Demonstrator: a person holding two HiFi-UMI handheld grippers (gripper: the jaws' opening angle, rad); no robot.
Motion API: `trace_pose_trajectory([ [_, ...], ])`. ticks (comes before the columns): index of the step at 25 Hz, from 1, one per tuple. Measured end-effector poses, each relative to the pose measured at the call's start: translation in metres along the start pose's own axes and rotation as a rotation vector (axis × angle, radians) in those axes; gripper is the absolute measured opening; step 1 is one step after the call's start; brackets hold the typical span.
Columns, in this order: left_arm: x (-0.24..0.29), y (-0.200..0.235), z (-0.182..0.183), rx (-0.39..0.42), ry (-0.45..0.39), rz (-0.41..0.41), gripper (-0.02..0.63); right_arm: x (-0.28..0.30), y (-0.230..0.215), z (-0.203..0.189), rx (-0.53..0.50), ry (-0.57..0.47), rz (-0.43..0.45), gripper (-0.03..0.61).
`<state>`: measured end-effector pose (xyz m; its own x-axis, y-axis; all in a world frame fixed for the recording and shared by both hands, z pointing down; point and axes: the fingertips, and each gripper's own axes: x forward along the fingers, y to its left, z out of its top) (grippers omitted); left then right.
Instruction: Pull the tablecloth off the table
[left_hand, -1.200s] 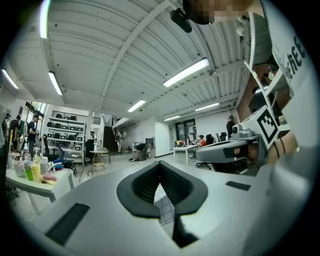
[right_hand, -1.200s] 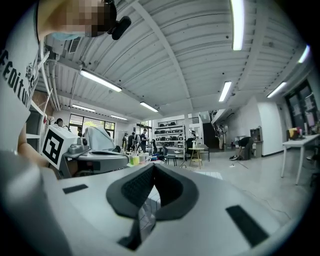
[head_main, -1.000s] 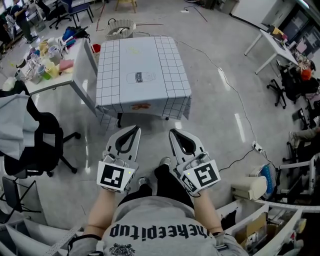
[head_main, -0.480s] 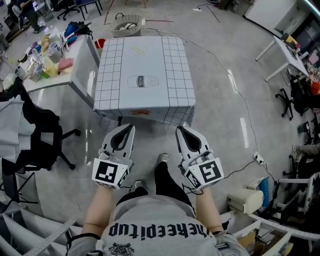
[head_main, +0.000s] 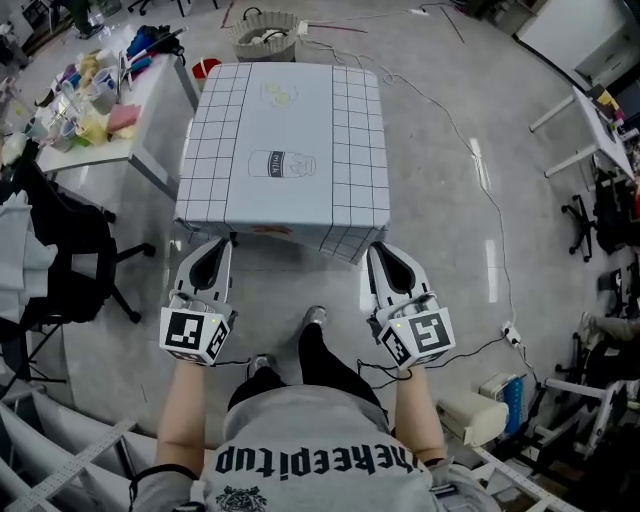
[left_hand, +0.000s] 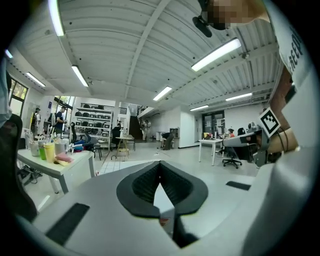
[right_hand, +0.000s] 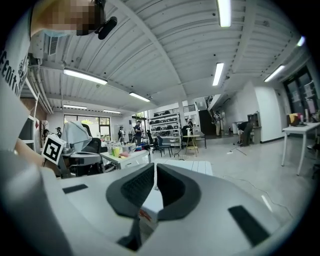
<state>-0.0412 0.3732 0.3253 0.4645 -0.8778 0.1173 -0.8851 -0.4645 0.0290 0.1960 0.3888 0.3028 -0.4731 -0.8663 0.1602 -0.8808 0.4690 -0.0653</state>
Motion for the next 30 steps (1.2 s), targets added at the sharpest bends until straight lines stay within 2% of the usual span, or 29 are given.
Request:
trace_pose_trajectory([
  [4, 0.014, 0.014, -0.011, 0.009, 0.039, 0.07, 0.012, 0.006, -0.037, -0.014, 0.023, 0.034, -0.005, 0.023],
  [9, 0.023, 0.033, -0.026, 0.023, 0.073, 0.147, 0.012, 0.014, -0.069, -0.037, 0.039, 0.082, -0.006, 0.095],
  [14, 0.029, 0.05, -0.043, -0.019, 0.096, 0.182, 0.012, 0.021, -0.094, -0.061, 0.082, 0.118, -0.034, 0.112],
  [21, 0.034, 0.08, -0.067, 0.017, 0.15, 0.198, 0.015, 0.036, -0.105, -0.088, 0.142, 0.154, -0.069, 0.127],
  [24, 0.035, 0.098, -0.081, 0.001, 0.167, 0.203, 0.018, 0.044, -0.104, -0.097, 0.151, 0.167, -0.089, 0.138],
  [27, 0.033, 0.119, -0.099, -0.025, 0.196, 0.212, 0.101, 0.052, -0.102, -0.106, 0.148, 0.186, -0.11, 0.138],
  [30, 0.03, 0.14, -0.12, -0.018, 0.233, 0.223, 0.108, 0.058, -0.1, -0.116, 0.149, 0.201, -0.131, 0.146],
])
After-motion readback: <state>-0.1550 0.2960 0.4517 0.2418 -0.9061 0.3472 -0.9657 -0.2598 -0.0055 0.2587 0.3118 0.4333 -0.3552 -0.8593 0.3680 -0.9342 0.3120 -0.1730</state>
